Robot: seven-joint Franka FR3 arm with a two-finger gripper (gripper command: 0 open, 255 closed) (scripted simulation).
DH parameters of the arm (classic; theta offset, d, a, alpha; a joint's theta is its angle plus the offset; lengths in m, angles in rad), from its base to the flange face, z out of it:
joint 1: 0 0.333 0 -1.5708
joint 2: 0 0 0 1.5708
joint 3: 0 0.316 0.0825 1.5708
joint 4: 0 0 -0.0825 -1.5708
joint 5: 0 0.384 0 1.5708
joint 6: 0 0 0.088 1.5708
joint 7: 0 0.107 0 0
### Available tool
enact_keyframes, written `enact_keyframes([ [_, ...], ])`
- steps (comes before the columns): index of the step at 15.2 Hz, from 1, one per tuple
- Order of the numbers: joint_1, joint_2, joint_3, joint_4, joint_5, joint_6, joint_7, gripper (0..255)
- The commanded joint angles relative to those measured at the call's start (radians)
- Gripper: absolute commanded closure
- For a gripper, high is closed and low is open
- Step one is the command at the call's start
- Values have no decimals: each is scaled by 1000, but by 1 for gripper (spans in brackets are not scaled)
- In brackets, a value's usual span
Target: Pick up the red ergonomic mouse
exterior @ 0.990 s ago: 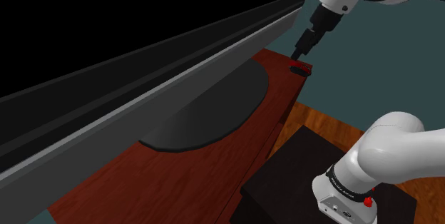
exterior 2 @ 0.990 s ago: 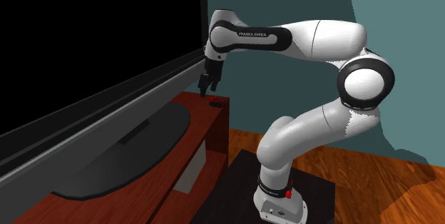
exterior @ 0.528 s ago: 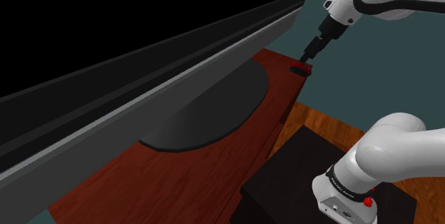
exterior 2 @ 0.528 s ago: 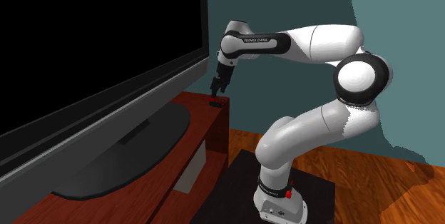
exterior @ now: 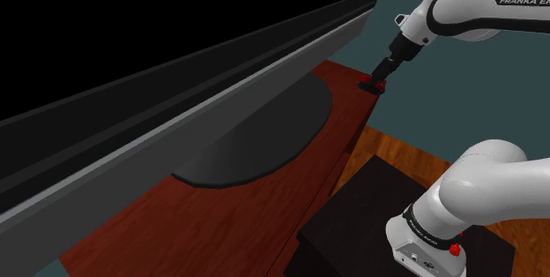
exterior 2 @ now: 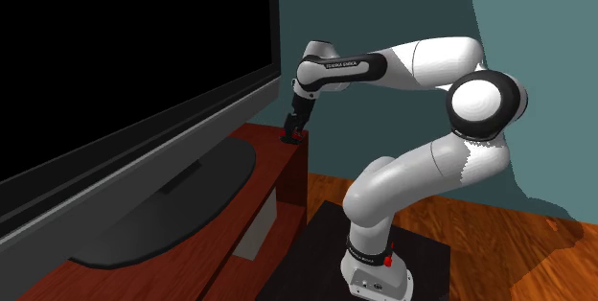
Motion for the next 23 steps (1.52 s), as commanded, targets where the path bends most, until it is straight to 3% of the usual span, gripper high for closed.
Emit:
enact_keyframes([
  [1, -1, 0, -1, -12, -1, 12, -1, 0],
  [2, 0, 1, 0, -12, 0, 13, 0, 255],
  [11, -1, 0, -1, -12, -1, 12, -1, 255],
  [23, 11, 4, 23, 150, 14, -143, 21, 255],
])
